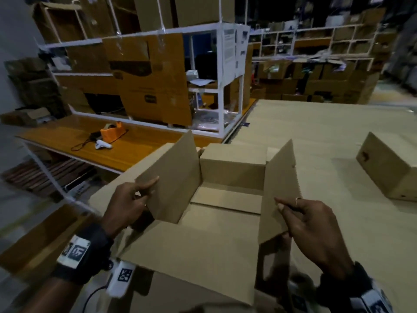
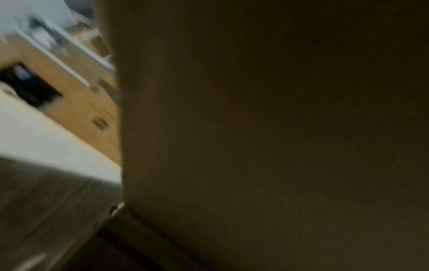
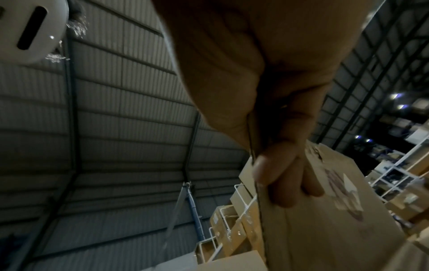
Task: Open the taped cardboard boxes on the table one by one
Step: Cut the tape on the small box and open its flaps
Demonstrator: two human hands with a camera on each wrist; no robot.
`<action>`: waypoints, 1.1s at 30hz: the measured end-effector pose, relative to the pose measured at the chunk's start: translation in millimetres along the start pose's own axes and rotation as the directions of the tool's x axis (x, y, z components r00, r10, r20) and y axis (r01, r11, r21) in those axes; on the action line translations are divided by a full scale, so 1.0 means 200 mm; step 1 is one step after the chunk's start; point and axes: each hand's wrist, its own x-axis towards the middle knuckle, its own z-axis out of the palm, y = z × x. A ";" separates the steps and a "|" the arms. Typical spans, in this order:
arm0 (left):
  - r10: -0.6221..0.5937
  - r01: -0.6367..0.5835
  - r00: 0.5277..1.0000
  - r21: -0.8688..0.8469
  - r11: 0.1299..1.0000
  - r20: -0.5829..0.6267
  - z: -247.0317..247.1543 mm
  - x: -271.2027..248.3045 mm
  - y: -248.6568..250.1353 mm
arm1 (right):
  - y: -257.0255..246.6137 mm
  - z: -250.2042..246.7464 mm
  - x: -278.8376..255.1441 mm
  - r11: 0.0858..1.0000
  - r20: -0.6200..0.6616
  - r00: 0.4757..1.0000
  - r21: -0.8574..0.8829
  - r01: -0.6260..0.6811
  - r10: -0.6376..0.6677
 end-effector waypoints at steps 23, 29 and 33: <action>0.028 -0.001 0.979 -0.131 0.991 0.204 0.01 0.03 -0.31 | -0.03 0.14 -0.21 0.941 0.096 0.939 -0.108 -0.321 0.331; -0.005 0.016 0.994 -0.099 0.995 0.111 -0.01 0.02 -0.33 | -0.03 0.16 -0.30 0.915 -0.022 0.923 -0.120 -0.384 0.385; -0.063 0.074 0.993 -0.109 0.991 0.102 -0.02 0.03 -0.32 | -0.05 0.17 -0.37 0.892 -0.020 0.915 -0.213 -0.399 0.404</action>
